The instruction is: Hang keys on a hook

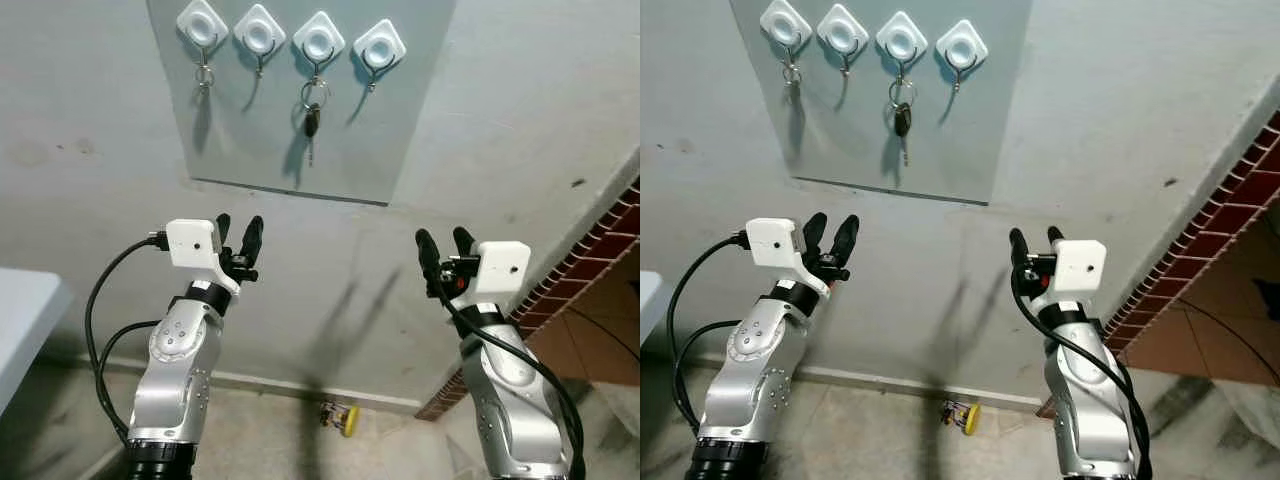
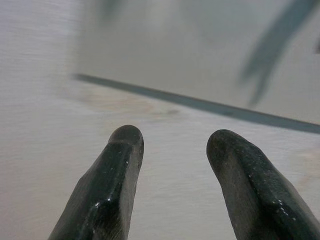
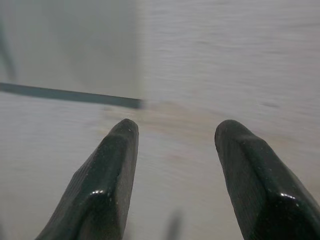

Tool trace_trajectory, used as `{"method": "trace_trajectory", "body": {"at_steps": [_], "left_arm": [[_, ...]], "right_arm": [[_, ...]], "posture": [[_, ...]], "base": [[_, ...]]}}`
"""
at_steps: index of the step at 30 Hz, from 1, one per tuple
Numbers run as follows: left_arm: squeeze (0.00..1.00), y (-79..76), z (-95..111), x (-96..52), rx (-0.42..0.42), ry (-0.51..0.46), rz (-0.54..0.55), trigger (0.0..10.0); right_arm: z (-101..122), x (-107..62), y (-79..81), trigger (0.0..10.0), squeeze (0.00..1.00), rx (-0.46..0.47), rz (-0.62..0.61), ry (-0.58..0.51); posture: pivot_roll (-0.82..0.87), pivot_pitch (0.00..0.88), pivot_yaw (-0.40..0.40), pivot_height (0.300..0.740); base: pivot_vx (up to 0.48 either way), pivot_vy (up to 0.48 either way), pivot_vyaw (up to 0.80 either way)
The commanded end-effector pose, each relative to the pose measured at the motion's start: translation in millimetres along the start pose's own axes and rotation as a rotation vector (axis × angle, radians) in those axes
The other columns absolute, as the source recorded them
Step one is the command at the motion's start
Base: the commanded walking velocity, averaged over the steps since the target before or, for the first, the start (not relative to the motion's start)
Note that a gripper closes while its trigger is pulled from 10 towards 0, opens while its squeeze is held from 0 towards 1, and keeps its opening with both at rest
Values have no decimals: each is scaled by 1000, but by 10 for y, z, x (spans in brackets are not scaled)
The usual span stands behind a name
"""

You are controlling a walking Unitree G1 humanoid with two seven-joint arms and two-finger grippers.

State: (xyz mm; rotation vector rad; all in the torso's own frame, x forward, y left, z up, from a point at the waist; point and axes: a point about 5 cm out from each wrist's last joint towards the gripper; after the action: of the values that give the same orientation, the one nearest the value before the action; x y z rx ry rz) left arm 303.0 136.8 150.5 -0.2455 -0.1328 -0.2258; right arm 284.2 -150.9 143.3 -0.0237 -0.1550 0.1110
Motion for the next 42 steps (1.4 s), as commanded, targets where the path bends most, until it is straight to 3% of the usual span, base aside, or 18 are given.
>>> {"method": "trace_trajectory", "body": {"at_steps": [1, 13, 42], "left_arm": [[0, 9, 24, 13, 18, -3, -4, 10000], [0, 37, 111, 116, 40, -28, -10, 10000], [0, 47, 136, 177, 56, -35, -28, 10000]], "right_arm": [[84, 19, -3, 10000, 0, -19, -3, -27], [151, 98, 107, 10000, 0, -26, 64, -54], [187, 75, -50, 10000, 0, -74, 56, -58]], "posture": [[-67, 57, -32, 740], [-64, 47, -34, 740], [-80, 32, -46, 740]], "base": [[0, 0, 800], [0, 0, 800], [0, 0, 800]]}}
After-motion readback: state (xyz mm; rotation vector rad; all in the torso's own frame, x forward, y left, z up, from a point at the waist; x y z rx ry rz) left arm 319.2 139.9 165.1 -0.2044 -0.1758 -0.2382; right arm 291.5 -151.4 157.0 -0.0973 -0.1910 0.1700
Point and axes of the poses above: a point about 5 cm out from each wrist's last joint towards the gripper, its own x axis pointing out of the wrist towards the gripper, its own z axis along the axis of the wrist's last joint, y = z × x, and after that the axes turned 5 degrees about -x, right-handed
